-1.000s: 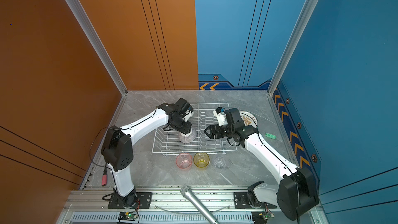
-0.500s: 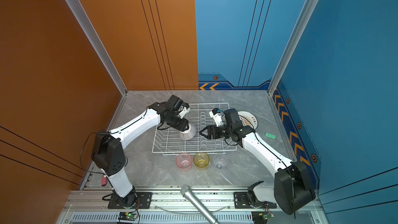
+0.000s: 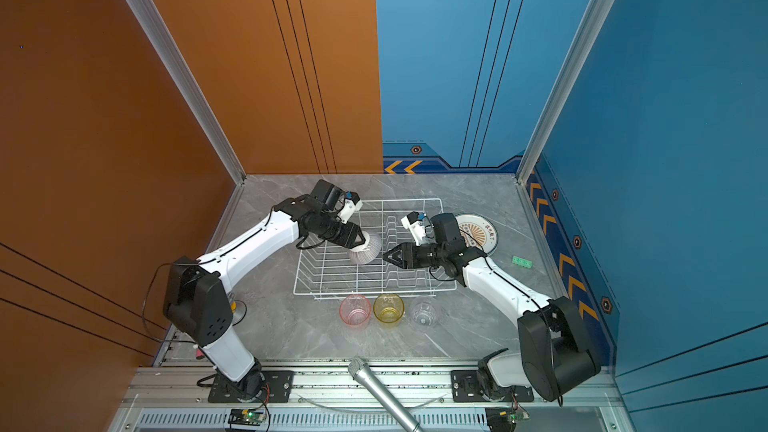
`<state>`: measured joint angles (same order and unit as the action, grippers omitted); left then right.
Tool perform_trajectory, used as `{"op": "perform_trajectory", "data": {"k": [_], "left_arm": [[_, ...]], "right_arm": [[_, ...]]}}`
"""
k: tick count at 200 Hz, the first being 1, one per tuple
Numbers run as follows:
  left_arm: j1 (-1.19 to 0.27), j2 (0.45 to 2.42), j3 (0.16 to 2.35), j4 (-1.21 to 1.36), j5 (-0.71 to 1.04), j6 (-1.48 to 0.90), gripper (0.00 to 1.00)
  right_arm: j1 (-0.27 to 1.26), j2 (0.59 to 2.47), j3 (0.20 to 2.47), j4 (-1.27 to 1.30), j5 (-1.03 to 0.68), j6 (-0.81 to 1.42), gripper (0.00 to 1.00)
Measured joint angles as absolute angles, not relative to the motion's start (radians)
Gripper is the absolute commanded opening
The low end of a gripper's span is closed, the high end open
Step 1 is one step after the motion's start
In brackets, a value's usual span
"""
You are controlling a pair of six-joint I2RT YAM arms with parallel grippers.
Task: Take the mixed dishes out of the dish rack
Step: 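Lift the striped bowl with the left gripper while the right gripper approaches, then close the right gripper on the striped bowl's foot beside the left gripper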
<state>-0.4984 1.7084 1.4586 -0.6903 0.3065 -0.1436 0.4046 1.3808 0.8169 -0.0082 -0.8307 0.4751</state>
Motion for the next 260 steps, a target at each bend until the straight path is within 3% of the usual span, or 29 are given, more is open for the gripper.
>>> {"op": "perform_trajectory", "data": {"k": [74,260], "left_arm": [[-0.469,1.659,1.415,-0.596,0.416,-0.181,0.46],[-0.450,1.596,1.351,-0.451,0.583,-0.257,0.46]], "right_arm": [[0.399,1.407,0.763,0.172,-0.880,0.569,0.41],[0.359,1.489,0.599,0.895,-0.942,0.970,0.38]]}}
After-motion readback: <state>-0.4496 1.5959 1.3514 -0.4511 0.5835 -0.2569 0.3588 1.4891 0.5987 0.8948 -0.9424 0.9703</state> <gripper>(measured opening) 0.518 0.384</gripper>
